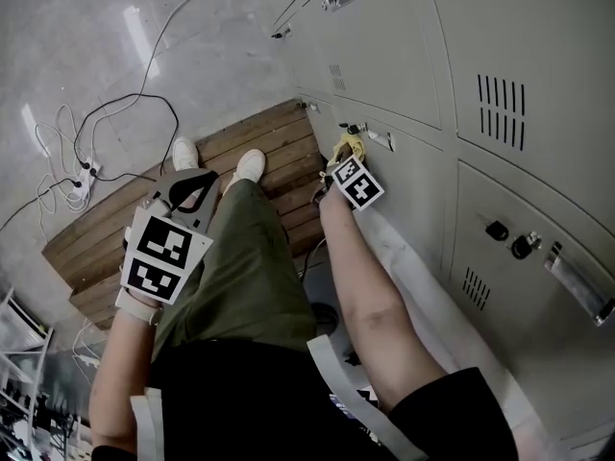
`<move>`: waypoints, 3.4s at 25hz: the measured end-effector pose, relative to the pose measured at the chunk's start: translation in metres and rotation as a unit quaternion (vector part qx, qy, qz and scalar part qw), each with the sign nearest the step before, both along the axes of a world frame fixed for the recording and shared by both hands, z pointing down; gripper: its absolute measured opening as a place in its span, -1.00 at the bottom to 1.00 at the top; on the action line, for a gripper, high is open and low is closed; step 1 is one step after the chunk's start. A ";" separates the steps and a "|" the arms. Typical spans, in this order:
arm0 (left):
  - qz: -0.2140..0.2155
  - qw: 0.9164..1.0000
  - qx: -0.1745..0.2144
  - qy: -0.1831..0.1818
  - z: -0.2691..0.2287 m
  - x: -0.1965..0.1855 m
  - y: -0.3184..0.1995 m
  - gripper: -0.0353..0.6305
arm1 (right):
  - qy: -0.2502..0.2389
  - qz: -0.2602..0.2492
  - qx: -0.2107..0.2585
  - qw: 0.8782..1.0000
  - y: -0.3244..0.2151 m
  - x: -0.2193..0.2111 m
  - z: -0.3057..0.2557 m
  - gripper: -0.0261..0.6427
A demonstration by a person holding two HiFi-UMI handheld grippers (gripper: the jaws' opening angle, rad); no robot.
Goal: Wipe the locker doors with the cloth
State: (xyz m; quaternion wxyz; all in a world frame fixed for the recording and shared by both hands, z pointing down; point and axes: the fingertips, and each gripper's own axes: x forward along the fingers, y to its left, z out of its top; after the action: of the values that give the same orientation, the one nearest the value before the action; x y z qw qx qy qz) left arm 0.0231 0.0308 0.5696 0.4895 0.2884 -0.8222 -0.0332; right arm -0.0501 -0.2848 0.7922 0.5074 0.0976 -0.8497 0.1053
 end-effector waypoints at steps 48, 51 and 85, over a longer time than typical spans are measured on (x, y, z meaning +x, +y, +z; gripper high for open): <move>0.074 0.994 0.052 -0.056 -0.078 -0.043 -0.006 -0.87 | -0.163 0.061 -0.017 0.985 0.004 -0.003 -0.278 -0.50; 0.076 0.994 0.055 -0.060 -0.081 -0.046 -0.007 -0.87 | -0.171 0.056 -0.016 0.984 0.004 -0.004 -0.290 -0.50; 0.036 0.997 0.050 -0.042 -0.066 -0.041 0.006 -0.87 | -0.150 0.002 -0.056 0.987 0.046 -0.056 -0.278 -0.50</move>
State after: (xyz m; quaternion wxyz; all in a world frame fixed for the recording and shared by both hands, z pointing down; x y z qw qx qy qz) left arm -0.0182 0.0371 0.5039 0.4408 0.3427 -0.8285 -0.0443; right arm -0.1058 -0.2389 0.5145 0.3787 0.0540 -0.9087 0.1673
